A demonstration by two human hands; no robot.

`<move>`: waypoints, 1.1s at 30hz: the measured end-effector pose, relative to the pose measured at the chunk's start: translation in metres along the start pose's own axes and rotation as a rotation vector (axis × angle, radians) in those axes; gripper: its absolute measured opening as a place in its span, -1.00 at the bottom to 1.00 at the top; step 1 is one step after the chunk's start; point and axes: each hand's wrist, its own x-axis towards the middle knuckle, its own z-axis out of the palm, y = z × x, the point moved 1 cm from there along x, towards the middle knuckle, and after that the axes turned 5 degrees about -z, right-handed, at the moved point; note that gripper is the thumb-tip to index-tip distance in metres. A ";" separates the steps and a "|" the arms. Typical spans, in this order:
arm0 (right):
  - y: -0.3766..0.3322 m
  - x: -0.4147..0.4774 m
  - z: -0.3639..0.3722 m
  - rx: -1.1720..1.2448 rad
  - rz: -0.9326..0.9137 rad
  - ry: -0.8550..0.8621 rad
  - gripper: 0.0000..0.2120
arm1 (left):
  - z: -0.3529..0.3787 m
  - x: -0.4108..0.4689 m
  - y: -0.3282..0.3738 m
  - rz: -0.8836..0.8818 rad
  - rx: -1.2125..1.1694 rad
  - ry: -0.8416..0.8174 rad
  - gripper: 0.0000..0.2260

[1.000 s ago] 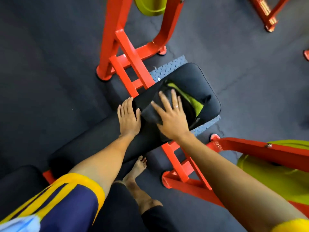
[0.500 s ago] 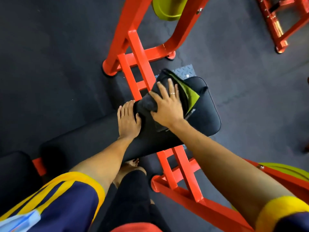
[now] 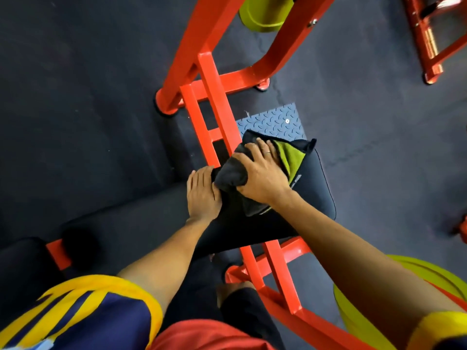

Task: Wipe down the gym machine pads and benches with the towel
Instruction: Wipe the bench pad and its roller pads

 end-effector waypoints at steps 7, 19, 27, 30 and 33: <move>-0.008 0.052 -0.021 -0.067 -0.135 -0.265 -0.30 | 0.004 0.005 -0.006 -0.017 -0.022 0.007 -0.65; 0.018 0.037 -0.036 -0.064 -0.071 -0.208 -0.32 | 0.004 0.005 0.000 -0.029 0.045 0.001 -0.60; 0.043 0.008 -0.036 -0.010 0.081 0.067 -0.36 | -0.003 0.006 0.013 -0.086 0.106 -0.070 -0.62; 0.058 -0.020 -0.036 0.011 0.195 0.244 -0.33 | -0.001 0.011 0.024 -0.081 0.090 -0.095 -0.61; 0.050 -0.045 -0.024 0.073 0.363 0.350 -0.26 | 0.001 0.017 0.036 -0.057 0.064 -0.131 -0.61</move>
